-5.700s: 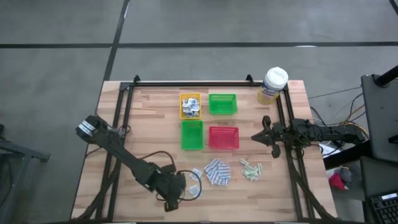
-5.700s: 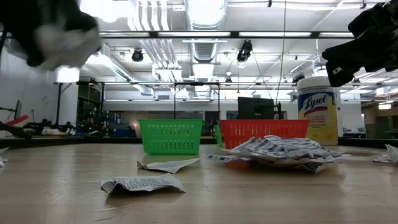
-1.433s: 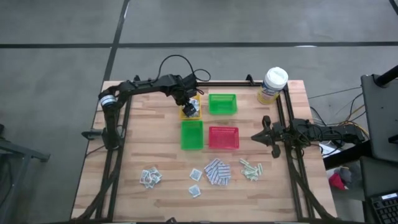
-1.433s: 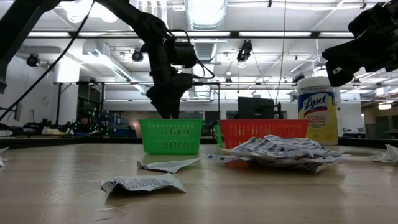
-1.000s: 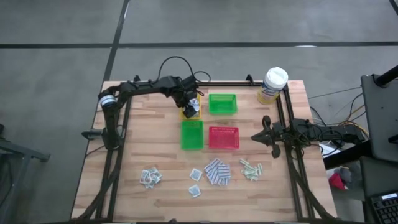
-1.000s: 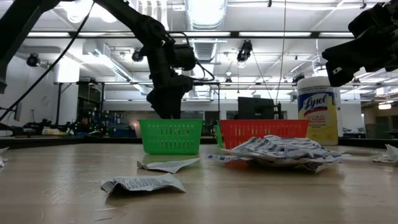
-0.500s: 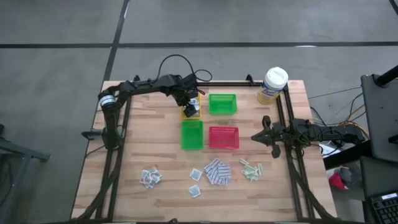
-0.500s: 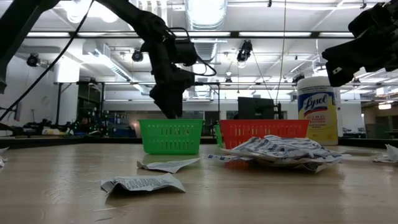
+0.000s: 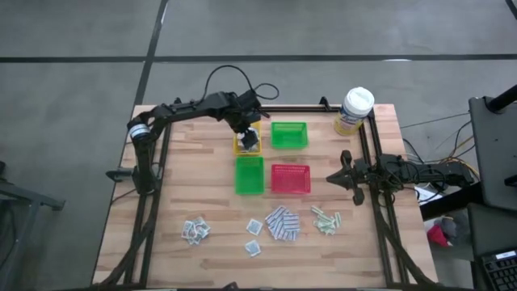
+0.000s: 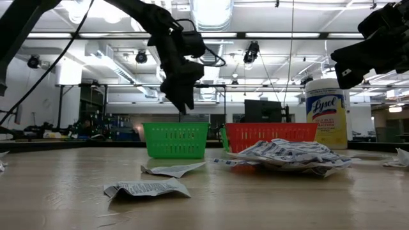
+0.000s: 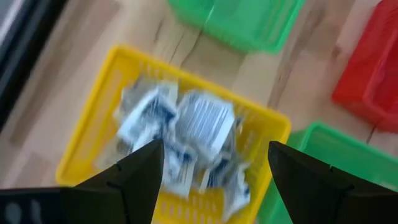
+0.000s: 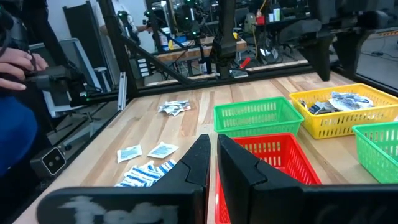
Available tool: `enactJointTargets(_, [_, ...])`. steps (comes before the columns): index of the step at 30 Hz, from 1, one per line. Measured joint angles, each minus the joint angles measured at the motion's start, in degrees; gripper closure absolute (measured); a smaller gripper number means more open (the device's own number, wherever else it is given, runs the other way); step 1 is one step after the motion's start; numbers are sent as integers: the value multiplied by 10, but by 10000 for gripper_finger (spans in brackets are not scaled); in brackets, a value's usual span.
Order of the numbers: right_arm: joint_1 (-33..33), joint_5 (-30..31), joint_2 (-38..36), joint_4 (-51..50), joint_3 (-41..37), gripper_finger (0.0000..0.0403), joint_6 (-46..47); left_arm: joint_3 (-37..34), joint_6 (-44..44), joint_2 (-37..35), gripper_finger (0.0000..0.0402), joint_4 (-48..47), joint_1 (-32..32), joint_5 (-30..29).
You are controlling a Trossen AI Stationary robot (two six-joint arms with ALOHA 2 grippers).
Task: Pick & Place First Aid Supplies
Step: Put the blue alcohol pad into the yellow bin
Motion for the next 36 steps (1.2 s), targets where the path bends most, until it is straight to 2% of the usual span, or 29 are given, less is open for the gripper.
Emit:
enactJointTargets(5, [0,0,0,0,0,374,0,-19,-3,0,122,34,-3,10])
enactJointTargets(12, [0,0,0,0,0,374,0,-64,-33,2,122,54,-3,54])
enactJointTargets(25, [0,0,0,0,0,374,0,-81,-31,2,122,86,7,60])
enactJointTargets(29, [0,0,0,0,0,374,0,-71,-39,2,122,68,6,61])
enactJointTargets(36, [0,0,0,0,0,374,0,-21,-51,2,122,-22,-21,64])
